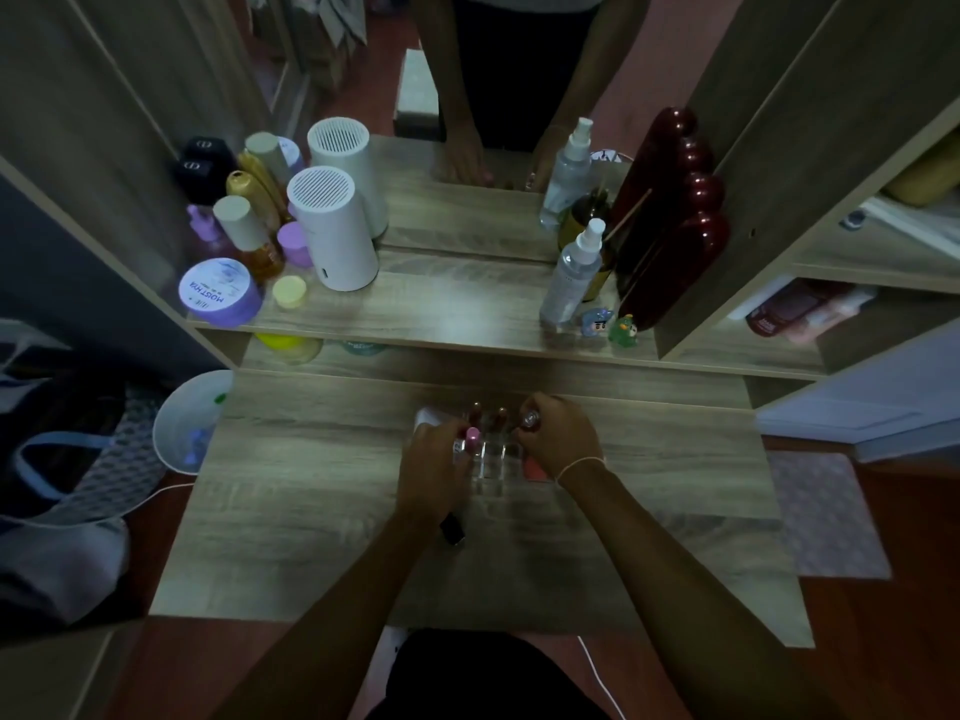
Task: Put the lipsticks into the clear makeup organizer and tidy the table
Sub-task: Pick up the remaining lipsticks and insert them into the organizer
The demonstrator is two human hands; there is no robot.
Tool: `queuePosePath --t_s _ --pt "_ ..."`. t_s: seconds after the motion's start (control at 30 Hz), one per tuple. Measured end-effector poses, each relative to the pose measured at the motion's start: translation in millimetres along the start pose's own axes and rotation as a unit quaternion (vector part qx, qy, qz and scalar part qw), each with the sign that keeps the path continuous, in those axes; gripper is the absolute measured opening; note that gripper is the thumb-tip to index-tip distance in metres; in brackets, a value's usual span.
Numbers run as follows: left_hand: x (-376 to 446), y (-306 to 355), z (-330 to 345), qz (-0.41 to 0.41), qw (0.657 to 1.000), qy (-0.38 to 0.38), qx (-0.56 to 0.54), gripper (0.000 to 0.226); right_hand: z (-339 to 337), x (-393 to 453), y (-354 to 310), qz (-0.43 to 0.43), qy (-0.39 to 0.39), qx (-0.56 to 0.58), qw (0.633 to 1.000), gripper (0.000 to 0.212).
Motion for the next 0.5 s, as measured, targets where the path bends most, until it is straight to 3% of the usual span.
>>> queuePosePath --t_s 0.5 --pt "2.3 -2.6 0.2 0.012 1.000 -0.001 0.008 0.015 0.5 0.5 -0.8 -0.005 -0.003 -0.001 1.000 0.019"
Point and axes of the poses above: each hand's wrist, its own x-axis towards the middle knuckle, its own z-axis out of the palm, y = z × x, the point moved 4 cm from there along x, towards the middle knuckle, and after that the axes turned 1 degree about -y, right-handed, at the moved point
